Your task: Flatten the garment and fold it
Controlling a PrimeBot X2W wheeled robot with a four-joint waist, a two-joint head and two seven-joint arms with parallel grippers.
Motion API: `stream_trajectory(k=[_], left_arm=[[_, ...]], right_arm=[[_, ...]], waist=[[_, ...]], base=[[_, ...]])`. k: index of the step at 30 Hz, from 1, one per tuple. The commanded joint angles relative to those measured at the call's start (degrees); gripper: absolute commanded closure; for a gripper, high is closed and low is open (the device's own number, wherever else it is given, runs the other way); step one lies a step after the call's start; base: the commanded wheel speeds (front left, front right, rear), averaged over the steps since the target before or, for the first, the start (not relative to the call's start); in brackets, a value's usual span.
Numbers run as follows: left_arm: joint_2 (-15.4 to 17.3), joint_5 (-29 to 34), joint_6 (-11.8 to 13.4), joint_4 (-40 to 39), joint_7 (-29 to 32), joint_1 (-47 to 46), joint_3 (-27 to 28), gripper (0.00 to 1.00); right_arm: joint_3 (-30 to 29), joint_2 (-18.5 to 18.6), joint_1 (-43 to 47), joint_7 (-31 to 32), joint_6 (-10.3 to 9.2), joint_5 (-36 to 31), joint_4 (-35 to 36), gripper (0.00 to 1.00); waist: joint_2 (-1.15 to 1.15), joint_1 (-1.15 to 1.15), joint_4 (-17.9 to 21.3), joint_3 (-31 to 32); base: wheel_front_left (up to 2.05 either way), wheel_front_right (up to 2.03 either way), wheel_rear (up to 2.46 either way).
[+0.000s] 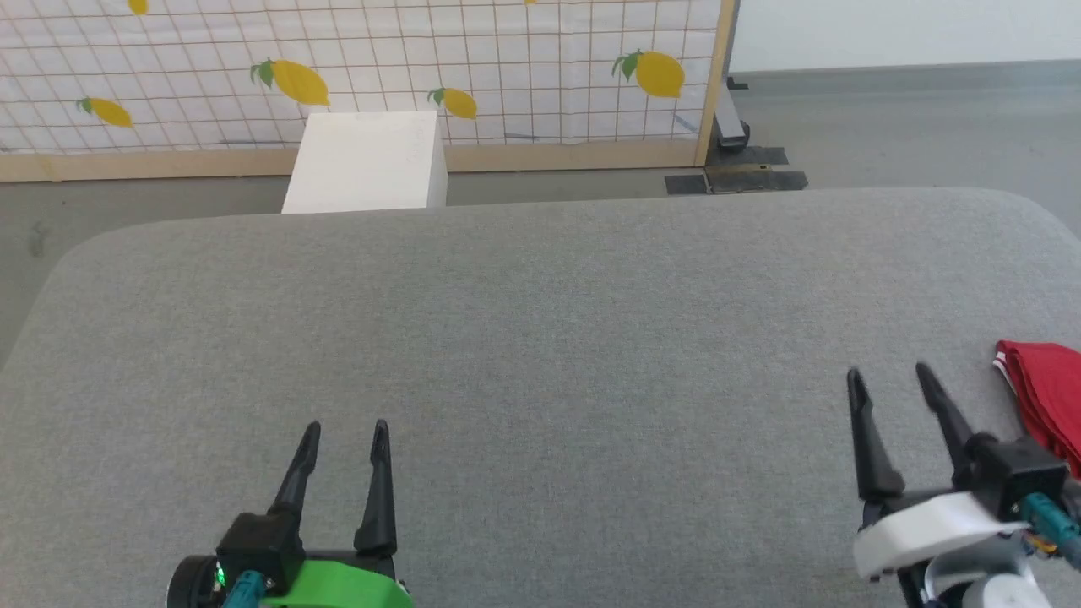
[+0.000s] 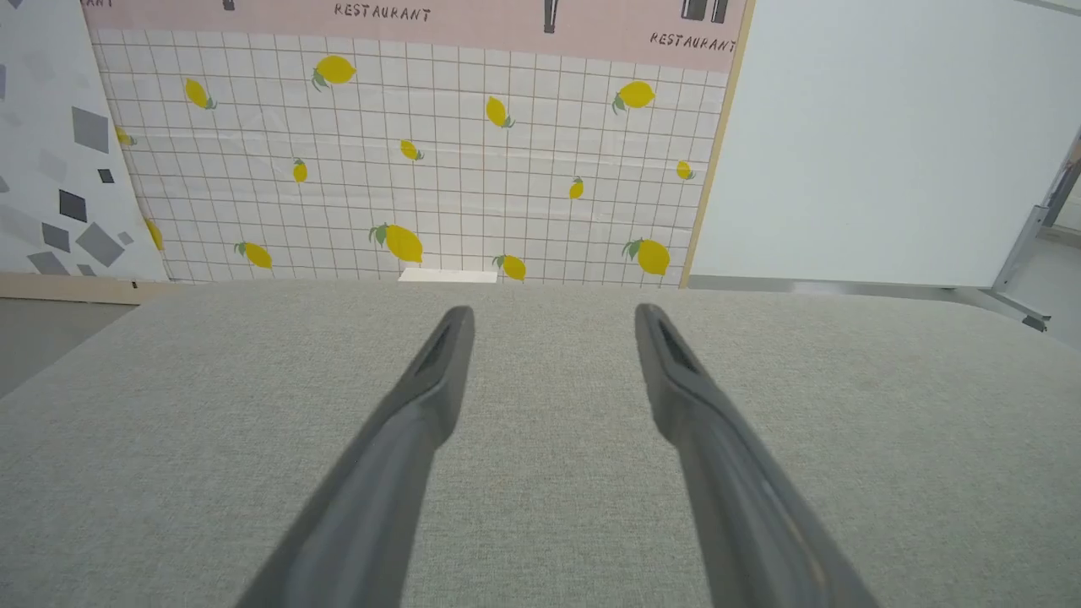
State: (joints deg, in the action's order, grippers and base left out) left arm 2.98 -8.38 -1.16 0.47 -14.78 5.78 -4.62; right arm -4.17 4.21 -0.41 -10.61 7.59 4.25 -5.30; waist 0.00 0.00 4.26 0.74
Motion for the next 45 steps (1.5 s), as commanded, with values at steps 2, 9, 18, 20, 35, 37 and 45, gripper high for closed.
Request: stream_trajectory(k=[2, 9, 18, 20, 35, 37, 45], left_arm=[[-0.1, 0.5, 0.3, 0.8, -0.2, 1.0, -0.3, 0.00], [-0.1, 0.6, 0.8, 2.4, -0.2, 1.0, -0.9, 0.00], [0.0, 0.1, 0.5, 2.6, 0.1, 0.3, -1.2, 1.00], [0.0, 0.2, 0.5, 2.6, 0.1, 0.3, -1.2, 1.00], [0.0, 1.1, 0.5, 2.3, 1.9, -0.4, -0.5, 1.00], [0.0, 1.3, 0.5, 2.2, 2.1, -0.5, -0.4, 1.00], [0.0, 1.9, 0.6, 2.0, 3.1, -1.0, 0.0, 1.00]], right_arm=[[0.3, -0.6, 1.6, -0.5, -0.10, 0.0, -0.7, 0.00], [0.8, -1.1, 2.5, -1.2, -0.10, -0.5, -2.2, 0.00], [1.0, -1.1, 1.8, -1.2, 0.01, -0.3, -2.5, 1.00], [1.0, -1.1, 1.8, -1.2, 0.01, -0.3, -2.5, 1.00], [1.4, -1.1, 1.6, 0.2, 0.00, -0.8, -1.5, 1.00], [1.4, -1.1, 1.6, 0.4, 0.00, -0.9, -1.4, 1.00], [1.7, -1.2, 1.5, 1.2, -0.01, -1.1, -0.9, 1.00]], waist=[[0.00, 0.00, -0.4, 0.4], [0.00, 0.00, -0.7, 0.3], [0.00, 0.00, -0.9, -0.1], [0.00, 0.00, -0.9, -0.1], [0.00, 0.00, -1.3, -0.2], [0.00, 0.00, -1.4, -0.2], [0.00, 0.00, -1.6, -0.2]], base=[[0.00, 0.00, 0.00], [0.00, 0.00, 0.00], [0.00, 0.00, 0.00], [0.00, 0.00, 0.00], [0.00, 0.00, 0.00], [0.00, 0.00, 0.00], [0.00, 0.00, 0.00]])
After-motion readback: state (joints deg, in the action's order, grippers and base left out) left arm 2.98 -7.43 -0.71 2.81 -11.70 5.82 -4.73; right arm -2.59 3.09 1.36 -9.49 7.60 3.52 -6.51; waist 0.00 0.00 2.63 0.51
